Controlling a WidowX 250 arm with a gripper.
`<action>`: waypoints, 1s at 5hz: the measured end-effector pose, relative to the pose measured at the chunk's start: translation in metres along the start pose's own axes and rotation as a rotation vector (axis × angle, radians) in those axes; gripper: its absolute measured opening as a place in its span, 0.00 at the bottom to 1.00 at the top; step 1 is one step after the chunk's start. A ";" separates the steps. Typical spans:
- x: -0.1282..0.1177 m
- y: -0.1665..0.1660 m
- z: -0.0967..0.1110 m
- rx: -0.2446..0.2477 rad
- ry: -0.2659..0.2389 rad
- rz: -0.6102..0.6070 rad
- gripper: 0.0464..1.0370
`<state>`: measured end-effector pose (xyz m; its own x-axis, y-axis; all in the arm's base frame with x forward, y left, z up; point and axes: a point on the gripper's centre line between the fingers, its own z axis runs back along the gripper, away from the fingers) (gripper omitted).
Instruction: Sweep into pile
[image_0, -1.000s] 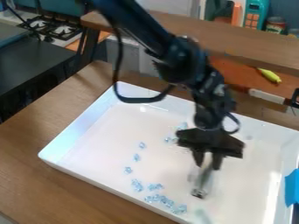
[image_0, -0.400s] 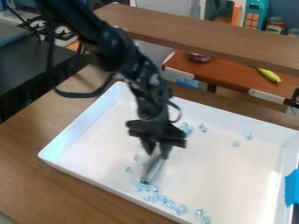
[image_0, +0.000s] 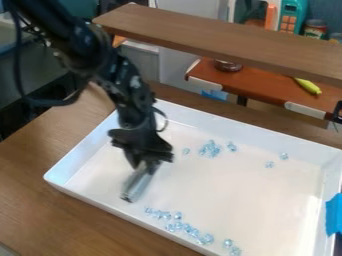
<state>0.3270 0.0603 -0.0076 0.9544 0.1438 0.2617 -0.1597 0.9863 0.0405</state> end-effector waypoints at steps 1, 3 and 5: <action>0.001 0.021 -0.001 0.061 -0.011 -0.051 0.29; -0.019 0.028 0.015 0.061 -0.031 0.005 0.29; -0.008 -0.053 0.052 -0.107 -0.036 0.076 0.29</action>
<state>0.3146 0.0025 0.0387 0.9305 0.2176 0.2947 -0.2019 0.9759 -0.0831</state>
